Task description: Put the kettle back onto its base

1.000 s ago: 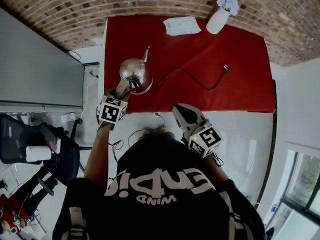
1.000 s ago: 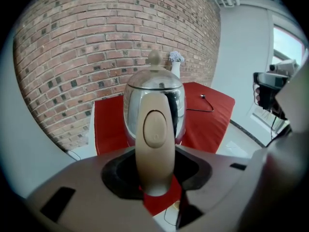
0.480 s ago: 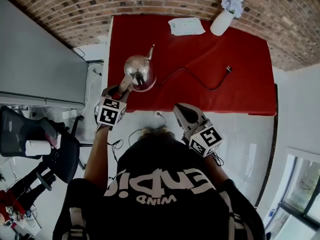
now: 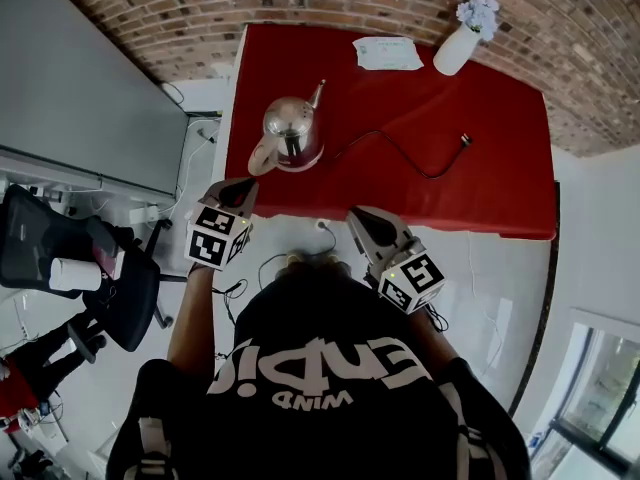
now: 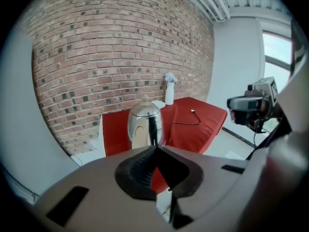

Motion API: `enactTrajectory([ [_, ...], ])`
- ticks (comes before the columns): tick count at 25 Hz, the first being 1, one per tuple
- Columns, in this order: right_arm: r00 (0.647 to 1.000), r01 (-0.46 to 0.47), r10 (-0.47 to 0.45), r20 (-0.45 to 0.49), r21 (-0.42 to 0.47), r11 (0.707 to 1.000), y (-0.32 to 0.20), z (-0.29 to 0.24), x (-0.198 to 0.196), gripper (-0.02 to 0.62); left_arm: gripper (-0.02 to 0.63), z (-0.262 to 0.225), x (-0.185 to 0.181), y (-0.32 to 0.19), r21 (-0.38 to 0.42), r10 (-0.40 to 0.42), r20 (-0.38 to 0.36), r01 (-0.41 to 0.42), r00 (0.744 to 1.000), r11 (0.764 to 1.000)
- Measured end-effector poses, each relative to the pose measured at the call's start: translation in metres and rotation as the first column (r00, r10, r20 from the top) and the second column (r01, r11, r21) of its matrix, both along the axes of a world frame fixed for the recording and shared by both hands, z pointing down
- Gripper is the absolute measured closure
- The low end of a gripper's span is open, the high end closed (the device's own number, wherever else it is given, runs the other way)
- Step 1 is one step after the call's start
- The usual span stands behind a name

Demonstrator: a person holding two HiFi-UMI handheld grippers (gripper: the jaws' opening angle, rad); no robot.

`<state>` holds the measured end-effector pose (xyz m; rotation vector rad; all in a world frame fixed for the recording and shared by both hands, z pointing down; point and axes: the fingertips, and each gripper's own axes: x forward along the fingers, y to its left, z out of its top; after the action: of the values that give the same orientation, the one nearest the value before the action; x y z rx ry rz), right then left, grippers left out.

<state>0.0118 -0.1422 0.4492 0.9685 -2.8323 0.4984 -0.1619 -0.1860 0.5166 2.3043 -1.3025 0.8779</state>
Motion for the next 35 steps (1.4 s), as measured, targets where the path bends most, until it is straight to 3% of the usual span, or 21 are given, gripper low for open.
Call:
enactTrajectory([
  [4, 1.000, 0.024, -0.024, 0.007, 0.016, 1.000, 0.013, -0.006, -0.005, 0.574, 0.597, -0.023, 0.030, 0.030, 0.037, 0.105, -0.096, -0.102, 0.990, 0.994],
  [9, 0.998, 0.052, -0.053, 0.017, 0.036, 0.998, 0.033, -0.012, -0.011, 0.575, 0.597, -0.050, 0.057, 0.070, 0.130, 0.206, -0.139, -0.189, 0.969, 0.973],
  [19, 0.996, 0.075, -0.078, 0.035, 0.067, 0.995, 0.063, -0.022, -0.017, 0.575, 0.597, -0.069, 0.063, 0.107, 0.178, 0.209, -0.181, -0.177, 0.961, 0.968],
  [35, 0.994, 0.098, -0.104, 0.032, 0.169, 0.981, 0.083, -0.060, -0.024, 0.575, 0.597, -0.105, 0.075, 0.126, 0.279, 0.255, -0.240, -0.185, 0.937, 0.942],
])
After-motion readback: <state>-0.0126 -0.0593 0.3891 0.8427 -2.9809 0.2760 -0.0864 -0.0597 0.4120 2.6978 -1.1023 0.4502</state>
